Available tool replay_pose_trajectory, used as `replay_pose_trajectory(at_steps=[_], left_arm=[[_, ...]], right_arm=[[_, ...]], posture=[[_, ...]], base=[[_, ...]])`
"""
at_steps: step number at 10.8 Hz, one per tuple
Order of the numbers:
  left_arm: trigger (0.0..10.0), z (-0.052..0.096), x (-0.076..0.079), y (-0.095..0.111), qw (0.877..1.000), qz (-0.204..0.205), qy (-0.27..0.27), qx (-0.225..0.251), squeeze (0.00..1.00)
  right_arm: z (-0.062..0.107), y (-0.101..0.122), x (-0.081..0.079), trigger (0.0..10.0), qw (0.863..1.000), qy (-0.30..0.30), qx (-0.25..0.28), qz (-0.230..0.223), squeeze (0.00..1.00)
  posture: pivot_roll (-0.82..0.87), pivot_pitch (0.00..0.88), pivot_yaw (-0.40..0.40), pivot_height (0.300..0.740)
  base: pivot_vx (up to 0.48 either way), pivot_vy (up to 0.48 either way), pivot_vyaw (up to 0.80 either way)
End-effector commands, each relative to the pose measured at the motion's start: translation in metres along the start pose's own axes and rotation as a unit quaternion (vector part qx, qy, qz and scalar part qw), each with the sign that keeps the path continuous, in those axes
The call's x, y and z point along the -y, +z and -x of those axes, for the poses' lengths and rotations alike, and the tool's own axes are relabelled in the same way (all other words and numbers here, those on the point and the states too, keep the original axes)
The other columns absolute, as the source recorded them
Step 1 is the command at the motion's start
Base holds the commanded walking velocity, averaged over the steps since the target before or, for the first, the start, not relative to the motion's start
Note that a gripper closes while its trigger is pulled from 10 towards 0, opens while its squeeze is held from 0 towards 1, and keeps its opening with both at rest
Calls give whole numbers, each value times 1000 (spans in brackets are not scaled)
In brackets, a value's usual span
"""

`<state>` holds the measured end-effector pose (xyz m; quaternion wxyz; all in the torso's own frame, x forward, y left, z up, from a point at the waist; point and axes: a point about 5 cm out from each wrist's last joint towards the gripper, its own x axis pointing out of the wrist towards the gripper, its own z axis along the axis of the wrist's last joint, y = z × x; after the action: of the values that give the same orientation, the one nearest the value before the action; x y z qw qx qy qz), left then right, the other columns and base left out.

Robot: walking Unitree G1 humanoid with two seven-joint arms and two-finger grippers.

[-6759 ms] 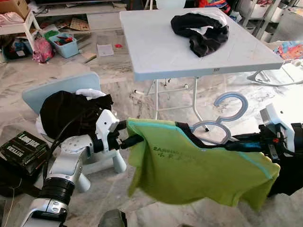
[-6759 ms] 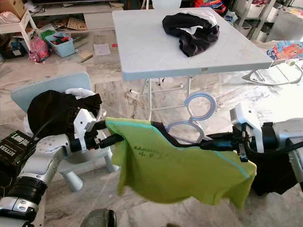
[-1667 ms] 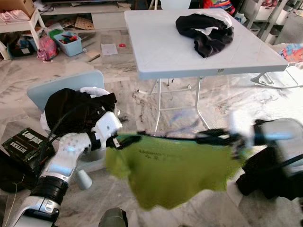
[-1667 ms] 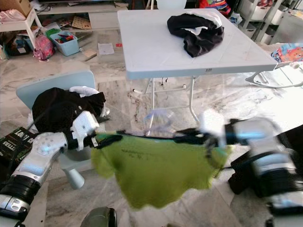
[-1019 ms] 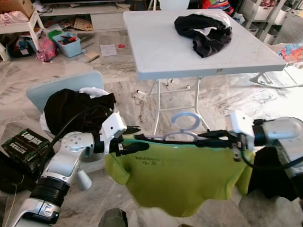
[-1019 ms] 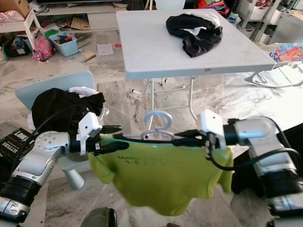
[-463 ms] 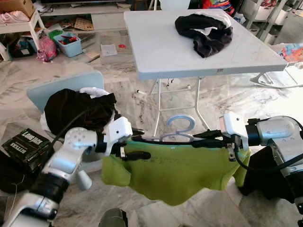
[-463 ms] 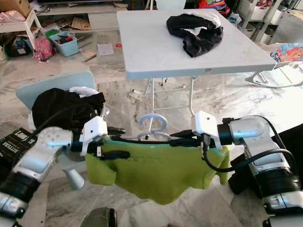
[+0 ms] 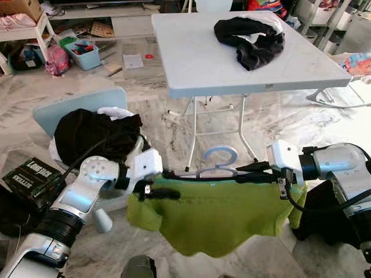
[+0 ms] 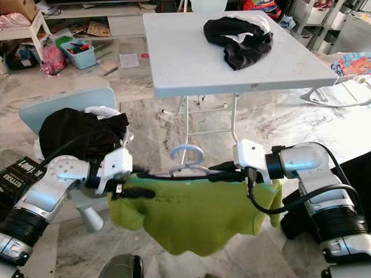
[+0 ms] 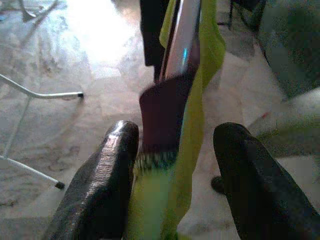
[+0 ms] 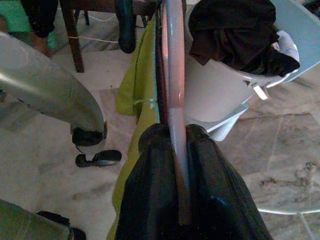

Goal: Hang hanger

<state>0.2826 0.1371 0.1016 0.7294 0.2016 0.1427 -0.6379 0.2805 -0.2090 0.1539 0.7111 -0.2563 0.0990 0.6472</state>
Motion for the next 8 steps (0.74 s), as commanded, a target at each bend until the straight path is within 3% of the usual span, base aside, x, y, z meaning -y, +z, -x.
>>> replay_pose_trajectory(at_steps=[1,8], left_arm=[[0,2,-4,1,1000,-19,-3,-19,0],[0,0,-10,-3,999,-28,18,-20,0]], right_arm=[[3,7,6,10000,1000,0,-1,21,0],[0,7,8,10000,1000,4,-3,28,0]], posture=[[-107,0,-5,740],[-105,0,-9,740]], base=[[0,0,0],[0,0,0]])
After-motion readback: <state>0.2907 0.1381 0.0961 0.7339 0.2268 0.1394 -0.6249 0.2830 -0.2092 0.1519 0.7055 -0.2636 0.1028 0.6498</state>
